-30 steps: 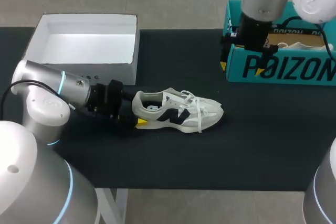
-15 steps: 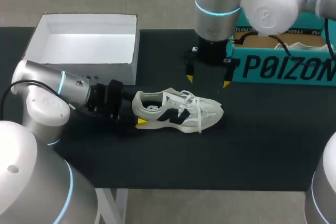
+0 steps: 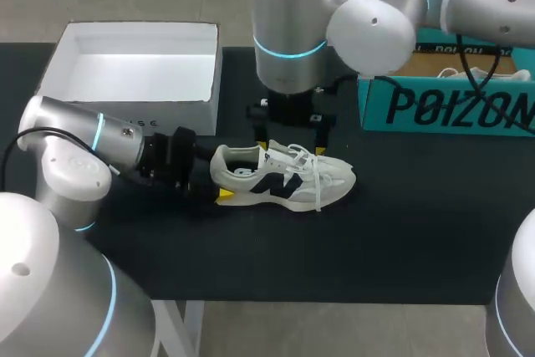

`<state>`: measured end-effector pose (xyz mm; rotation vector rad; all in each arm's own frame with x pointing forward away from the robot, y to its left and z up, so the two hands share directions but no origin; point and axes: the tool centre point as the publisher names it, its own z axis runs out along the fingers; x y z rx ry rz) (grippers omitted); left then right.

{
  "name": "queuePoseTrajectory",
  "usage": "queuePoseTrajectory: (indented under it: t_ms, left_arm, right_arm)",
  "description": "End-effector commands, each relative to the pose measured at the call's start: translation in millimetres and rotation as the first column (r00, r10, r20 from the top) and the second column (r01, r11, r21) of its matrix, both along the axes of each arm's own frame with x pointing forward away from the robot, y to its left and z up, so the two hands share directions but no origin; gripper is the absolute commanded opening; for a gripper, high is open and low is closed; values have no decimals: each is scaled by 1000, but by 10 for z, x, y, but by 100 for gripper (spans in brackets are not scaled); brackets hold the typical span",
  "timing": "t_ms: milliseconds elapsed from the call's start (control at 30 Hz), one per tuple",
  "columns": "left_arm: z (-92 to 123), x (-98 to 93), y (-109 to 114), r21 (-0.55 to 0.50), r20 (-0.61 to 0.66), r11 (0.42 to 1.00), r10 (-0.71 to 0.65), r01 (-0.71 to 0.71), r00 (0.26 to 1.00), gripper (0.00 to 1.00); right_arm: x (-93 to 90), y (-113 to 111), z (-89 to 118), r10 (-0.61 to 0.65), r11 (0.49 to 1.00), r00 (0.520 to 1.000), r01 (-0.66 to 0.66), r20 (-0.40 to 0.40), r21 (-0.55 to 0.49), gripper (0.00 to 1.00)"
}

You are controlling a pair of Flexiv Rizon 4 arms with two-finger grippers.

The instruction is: Take the shoe out of the shoebox, open the shoe tongue, remove and reinsert the insole, then place the shoe into the shoebox

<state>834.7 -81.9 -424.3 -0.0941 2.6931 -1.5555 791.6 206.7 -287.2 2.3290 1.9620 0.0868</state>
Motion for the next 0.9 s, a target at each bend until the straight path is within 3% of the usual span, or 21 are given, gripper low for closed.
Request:
queuePoseTrajectory:
  t_ms: [33,400,600,700,900]
  left_arm:
    - [-5,3,-2,-1,1,1000,1,-1,1000,0]
    - [-5,3,-2,-1,1,1000,1,-1,1000,0]
    - [-5,3,-2,-1,1,1000,1,-1,1000,0]
    - [-5,3,-2,-1,1,1000,1,-1,1000,0]
    - [-5,3,-2,-1,1,1000,1,-1,1000,0]
  right_arm:
    - [24,196,-133,1,1000,1000,-1,-14,-25,100]
    - [126,352,-453,21,997,998,-25,-52,-76,99]
    - [194,341,-526,-3,995,998,-3,-57,-101,80]
    - [200,295,-554,-12,994,998,5,-59,-108,65]
    - [259,176,-592,-28,990,998,20,-59,-142,56]
